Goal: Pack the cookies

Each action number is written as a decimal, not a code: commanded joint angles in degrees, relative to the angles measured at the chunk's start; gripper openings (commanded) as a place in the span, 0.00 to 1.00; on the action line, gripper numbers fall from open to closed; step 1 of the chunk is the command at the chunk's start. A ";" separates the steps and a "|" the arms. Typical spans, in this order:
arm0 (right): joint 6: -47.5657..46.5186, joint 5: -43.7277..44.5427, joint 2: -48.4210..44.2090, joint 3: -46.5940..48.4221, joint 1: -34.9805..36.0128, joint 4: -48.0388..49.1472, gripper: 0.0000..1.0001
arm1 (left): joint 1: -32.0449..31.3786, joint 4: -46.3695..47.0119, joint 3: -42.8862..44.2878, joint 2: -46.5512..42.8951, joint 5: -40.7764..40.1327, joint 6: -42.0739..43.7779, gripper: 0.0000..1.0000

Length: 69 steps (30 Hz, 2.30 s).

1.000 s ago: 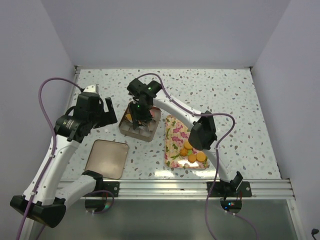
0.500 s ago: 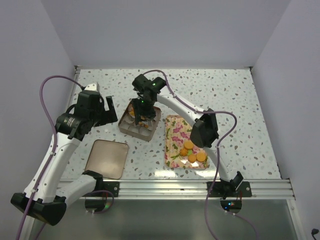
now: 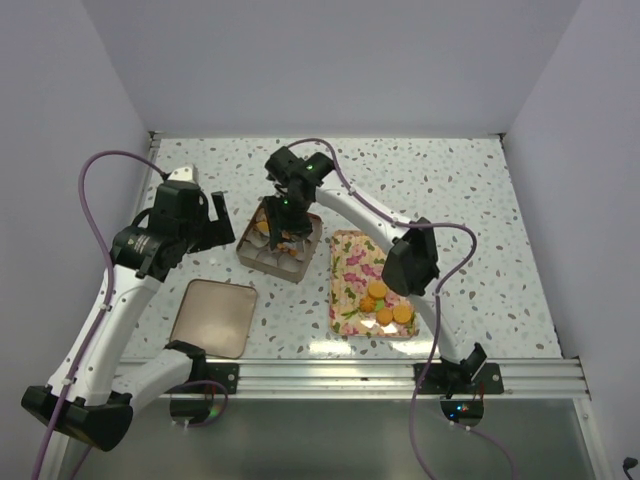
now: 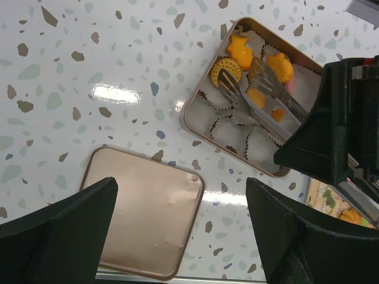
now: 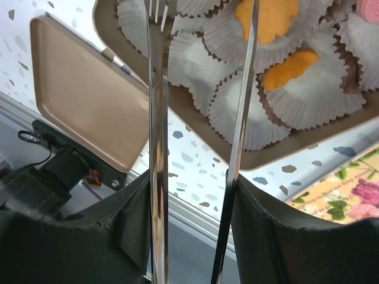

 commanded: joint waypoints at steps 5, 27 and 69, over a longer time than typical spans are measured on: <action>-0.56 0.24 -12.83 2.29 -0.27 -4.78 0.52 | 0.33 3.42 1.48 -2.43 -4.13 0.16 0.99; 0.22 7.98 -59.16 -65.80 -10.55 -3.12 0.56 | 0.33 11.33 -9.24 -3.05 5.80 -4.58 0.98; 5.15 1.82 -58.38 -74.55 -10.29 5.41 0.41 | 0.33 12.83 -8.98 -0.15 5.36 -1.33 0.98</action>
